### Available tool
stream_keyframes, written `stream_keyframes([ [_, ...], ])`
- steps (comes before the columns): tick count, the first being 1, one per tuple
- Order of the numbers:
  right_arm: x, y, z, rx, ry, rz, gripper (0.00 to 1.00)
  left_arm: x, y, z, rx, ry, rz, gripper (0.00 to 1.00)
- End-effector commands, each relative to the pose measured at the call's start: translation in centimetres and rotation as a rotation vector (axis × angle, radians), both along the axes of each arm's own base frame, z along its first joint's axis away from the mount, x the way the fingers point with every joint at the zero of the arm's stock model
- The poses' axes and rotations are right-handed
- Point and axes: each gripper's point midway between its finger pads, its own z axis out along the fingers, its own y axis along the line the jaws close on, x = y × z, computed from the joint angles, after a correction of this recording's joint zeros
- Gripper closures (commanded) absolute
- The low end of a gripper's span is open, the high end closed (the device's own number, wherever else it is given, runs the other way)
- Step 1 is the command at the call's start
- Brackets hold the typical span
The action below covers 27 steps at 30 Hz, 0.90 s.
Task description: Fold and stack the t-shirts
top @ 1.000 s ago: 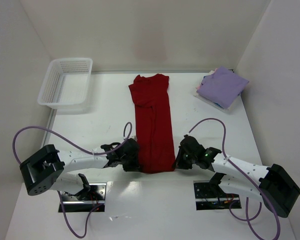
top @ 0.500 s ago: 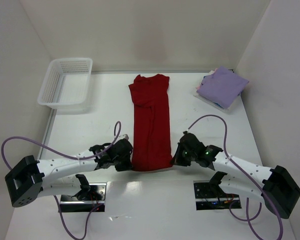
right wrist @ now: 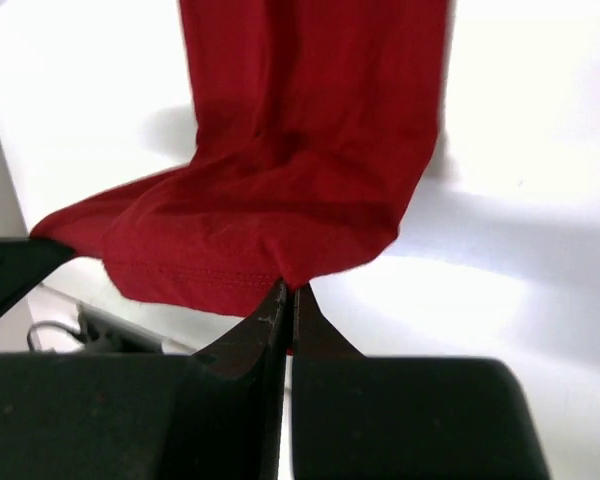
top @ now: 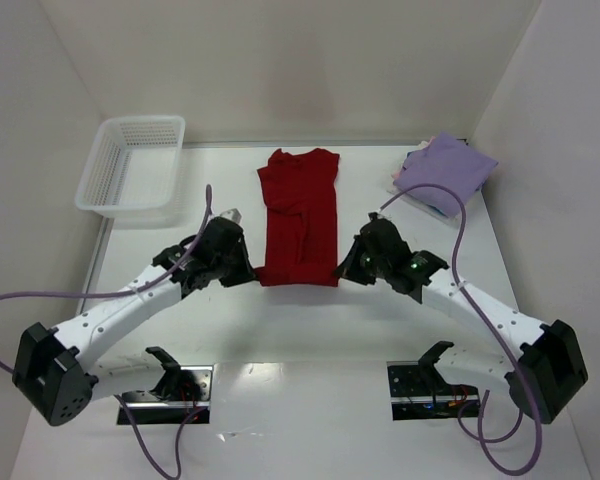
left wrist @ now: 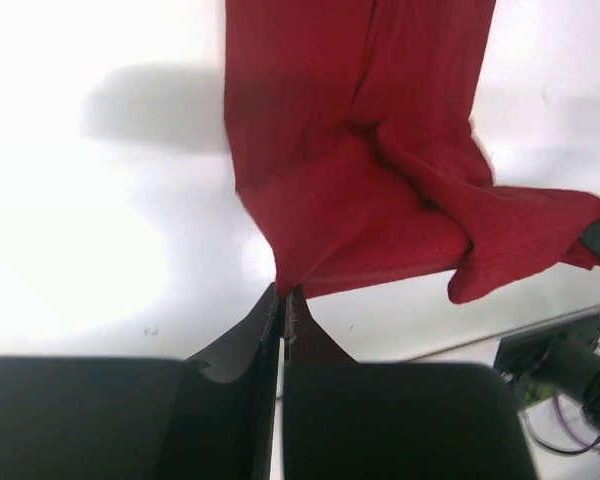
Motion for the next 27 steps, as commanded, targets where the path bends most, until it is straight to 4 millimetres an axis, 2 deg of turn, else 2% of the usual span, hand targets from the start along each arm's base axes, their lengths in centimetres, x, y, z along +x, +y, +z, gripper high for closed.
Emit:
stream_keyframes([
  [1,3.3,-1.7,0.3,-0.065,-0.050,-0.044,1.00,2.1,1.3,-0.8,0.085,0.005,-0.067,1.00],
  [3,4.7,-1.8,0.8,-0.075,-0.071,-0.051,1.00,3.5,0.9,-0.2,0.074,-0.008,-0.100,1.00],
  [5,6.3,-2.1,0.6,-0.089,-0.069,-0.061,1.00,5.1,0.9,-1.1,0.089,0.010,-0.114,1.00],
  [6,7.0,-1.9,0.7,-0.079,-0.072,-0.063,1.00,6.3,0.3,-0.2,0.072,-0.015,-0.125,1.00],
  [7,7.6,-2.1,-0.3,-0.105,-0.050,-0.060,1.00,7.1,0.2,-1.1,0.087,0.002,-0.127,1.00],
  [8,8.8,-2.0,0.4,-0.088,-0.064,-0.074,1.00,7.9,0.5,-1.2,0.089,0.008,-0.120,1.00],
  [12,12.1,-2.1,0.4,-0.103,-0.074,-0.080,1.00,11.7,0.6,-0.9,0.080,-0.016,-0.130,1.00],
  [13,12.9,-2.5,0.3,-0.112,-0.076,-0.086,1.00,12.5,0.5,-1.5,0.072,-0.003,-0.128,1.00],
  [15,14.8,-2.5,0.7,-0.101,-0.084,-0.103,1.00,14.6,0.4,-0.4,0.068,-0.039,-0.136,1.00],
  [18,16.4,-2.4,0.3,-0.104,-0.081,-0.106,1.00,16.9,0.4,-1.0,0.083,-0.045,-0.140,1.00],
  [19,17.1,-2.8,0.3,-0.109,-0.088,-0.113,1.00,17.8,-0.1,-1.3,0.074,-0.046,-0.146,1.00],
  [20,17.7,-3.2,0.2,-0.110,-0.086,-0.126,1.00,18.3,0.3,-1.7,0.081,-0.043,-0.143,1.00],
  [21,17.7,-3.2,-1.2,-0.124,-0.055,-0.123,1.00,18.6,-0.1,-1.9,0.071,-0.043,-0.150,1.00],
  [22,18.4,-3.4,-1.2,-0.127,-0.067,-0.126,1.00,18.8,0.4,-3.2,0.079,-0.014,-0.141,1.00],
  [23,18.9,-3.2,-1.4,-0.129,-0.077,-0.120,1.00,19.5,0.7,-3.2,0.081,-0.026,-0.137,1.00],
  [24,19.2,-3.5,-2.8,-0.134,-0.049,-0.123,1.00,19.5,0.7,-3.7,0.084,-0.015,-0.137,1.00],
  [27,20.1,-3.1,-3.8,-0.129,-0.045,-0.117,1.00,19.6,1.4,-5.6,0.090,0.022,-0.134,1.00],
])
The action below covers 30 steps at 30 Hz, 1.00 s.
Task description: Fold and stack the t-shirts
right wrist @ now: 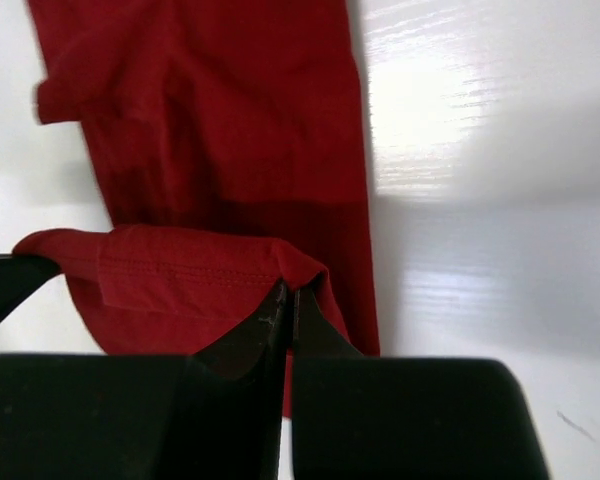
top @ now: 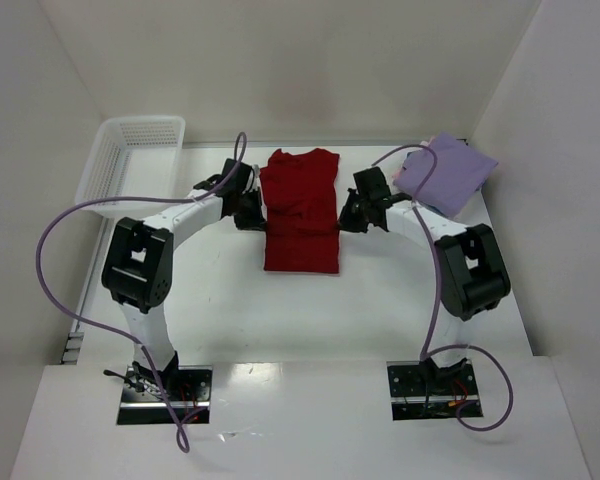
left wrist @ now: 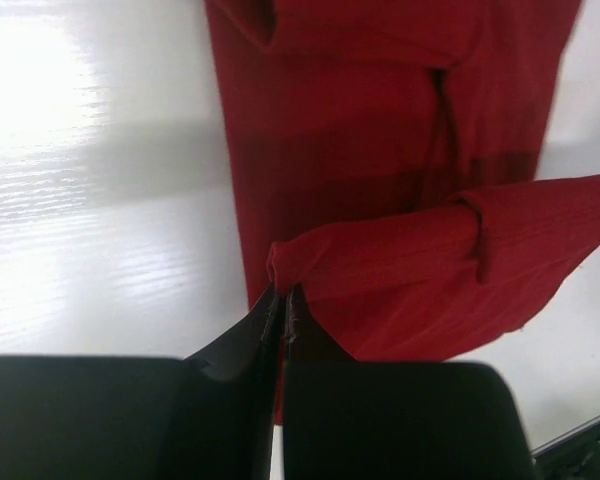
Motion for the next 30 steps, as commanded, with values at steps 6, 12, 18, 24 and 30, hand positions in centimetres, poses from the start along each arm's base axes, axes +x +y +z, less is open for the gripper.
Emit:
stream_keyframes([
  [6,3.3,-0.1,-1.9,-0.027,-0.028,0.012,1.00,1.2,2.4,-2.4,0.043,0.011,0.008,1.00],
  [12,4.9,-0.3,-1.0,-0.056,-0.067,0.004,1.00,2.4,2.8,-3.6,0.048,0.017,0.005,1.00],
  [18,6.4,-0.2,-2.0,-0.082,-0.060,-0.002,1.00,2.9,2.3,-4.6,0.038,0.033,-0.028,0.99],
  [24,6.9,-0.2,-2.5,-0.098,-0.055,-0.001,0.92,3.9,2.3,-3.4,0.033,-0.013,-0.062,0.69],
  [30,7.5,-0.8,-1.9,-0.100,-0.076,-0.031,0.63,5.9,1.4,-1.8,-0.011,-0.057,-0.103,0.65],
])
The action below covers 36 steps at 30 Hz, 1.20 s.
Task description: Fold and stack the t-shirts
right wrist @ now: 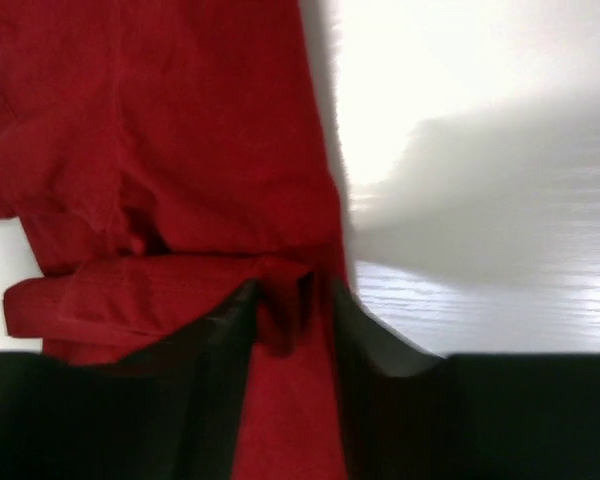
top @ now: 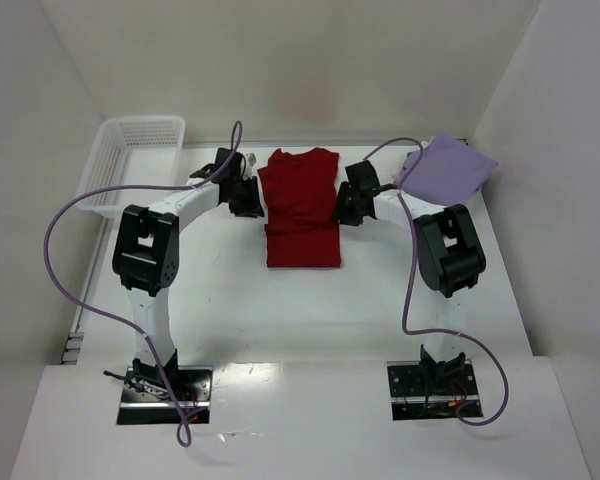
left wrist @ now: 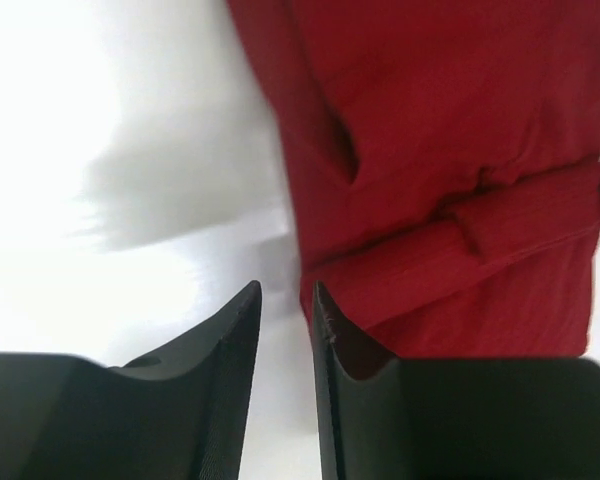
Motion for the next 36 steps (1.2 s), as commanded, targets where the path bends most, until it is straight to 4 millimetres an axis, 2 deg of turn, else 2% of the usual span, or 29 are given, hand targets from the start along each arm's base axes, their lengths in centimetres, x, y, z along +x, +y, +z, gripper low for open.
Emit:
stream_keyframes([
  [1,2.8,-1.0,2.8,-0.013,-0.100,-0.044,0.56,1.3,-0.6,0.6,-0.017,-0.038,-0.059,0.65],
  [5,3.2,-0.9,3.8,0.021,-0.118,-0.047,0.56,1.4,-1.4,1.0,-0.055,-0.040,-0.095,0.58],
  [9,3.0,-0.2,4.4,0.067,-0.111,-0.043,0.57,0.8,-1.2,1.9,-0.056,-0.046,-0.095,0.52],
  [10,2.8,-0.3,4.7,0.069,-0.115,-0.043,0.57,0.7,-1.4,3.0,-0.071,-0.066,-0.103,0.51],
  [11,2.6,-0.3,4.9,0.071,-0.122,-0.043,0.60,0.2,-1.4,2.9,-0.071,-0.062,-0.117,0.44],
  [12,2.5,-0.5,5.2,0.066,-0.129,-0.049,0.65,-0.5,-1.4,3.4,-0.080,-0.063,-0.124,0.42],
  [14,2.3,-0.7,7.2,0.076,-0.176,-0.055,0.72,-1.6,-2.4,3.9,-0.084,-0.070,-0.160,0.38],
  [15,2.2,-0.8,7.6,0.080,-0.187,-0.055,0.77,-1.9,-2.7,4.8,-0.088,-0.088,-0.170,0.37],
  [16,2.2,-0.8,9.0,0.090,-0.215,-0.055,0.86,-2.5,-3.1,4.9,-0.090,-0.091,-0.193,0.37],
  [17,2.1,-0.7,9.7,0.095,-0.228,-0.040,0.89,-2.9,-3.8,5.6,-0.110,-0.098,-0.215,0.37],
  [18,2.0,-0.5,10.2,0.104,-0.236,-0.033,0.92,-3.5,-4.7,6.7,-0.128,-0.119,-0.253,0.38],
  [19,1.5,-0.1,10.4,0.126,-0.230,-0.010,0.94,-4.4,-5.4,6.9,-0.156,-0.103,-0.284,0.51],
  [21,0.9,0.4,11.5,0.141,-0.246,0.009,0.94,-5.4,-6.9,7.6,-0.165,-0.118,-0.333,0.59],
  [23,-0.1,1.0,11.2,0.146,-0.235,0.029,0.96,-6.4,-8.0,8.1,-0.179,-0.118,-0.376,0.69],
  [24,-0.2,1.4,11.4,0.151,-0.244,0.038,0.97,-7.3,-8.8,7.5,-0.185,-0.103,-0.401,0.79],
  [25,-1.2,2.2,10.4,0.151,-0.218,0.062,0.97,-7.8,-9.1,7.2,-0.189,-0.086,-0.399,0.84],
  [28,-2.8,4.1,8.6,0.155,-0.192,0.115,0.97,-8.8,-10.4,6.0,-0.202,-0.077,-0.430,0.92],
  [29,-3.1,4.5,7.8,0.160,-0.175,0.114,0.97,-9.0,-10.1,4.9,-0.195,-0.051,-0.398,0.94],
  [34,-4.3,5.7,4.2,0.143,-0.097,0.132,0.97,-7.9,-8.6,0.7,-0.093,-0.005,-0.285,0.96],
  [36,-4.3,5.7,3.8,0.139,-0.088,0.132,0.97,-7.7,-8.1,-0.7,-0.066,0.025,-0.242,0.97],
])
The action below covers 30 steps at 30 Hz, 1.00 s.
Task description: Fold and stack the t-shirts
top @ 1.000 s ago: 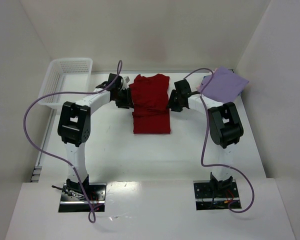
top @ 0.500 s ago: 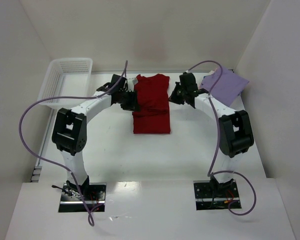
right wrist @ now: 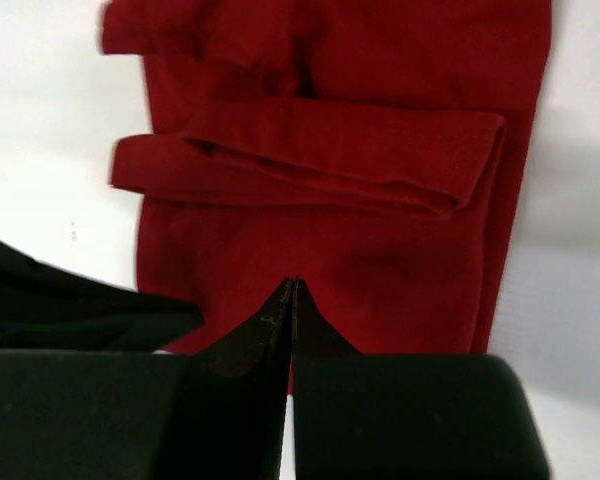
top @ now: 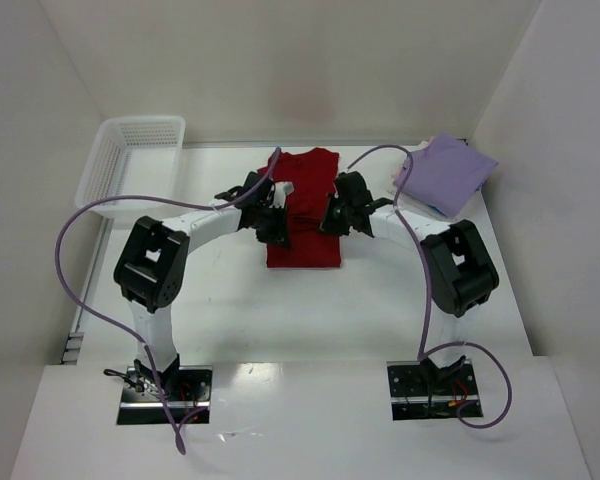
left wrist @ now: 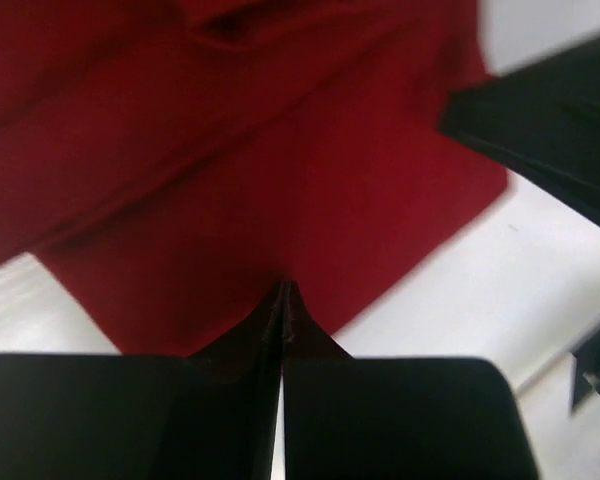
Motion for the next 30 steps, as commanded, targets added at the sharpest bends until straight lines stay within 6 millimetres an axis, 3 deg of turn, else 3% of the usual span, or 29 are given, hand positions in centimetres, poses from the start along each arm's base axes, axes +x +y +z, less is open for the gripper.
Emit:
stream_keyframes([
  [1,0.8,0.2,-0.6,0.009,-0.015,-0.008,0.97,2.0,0.9,-1.7,0.056,-0.020,0.092,0.97],
  [6,1.4,-0.2,-1.9,-0.027,-0.016,-0.025,0.97,4.0,0.6,-2.7,0.081,-0.029,0.123,0.97],
  [15,3.1,0.1,-3.6,-0.072,-0.005,-0.020,0.96,6.4,2.2,-3.1,0.106,-0.027,0.187,0.97],
  [24,5.4,0.5,-3.2,-0.073,-0.036,-0.031,0.92,7.3,3.1,-2.3,0.094,-0.036,0.191,0.95],
  [30,6.6,-0.2,-3.4,-0.087,-0.052,-0.063,0.91,9.0,3.5,-3.1,0.102,-0.044,0.194,0.91],
])
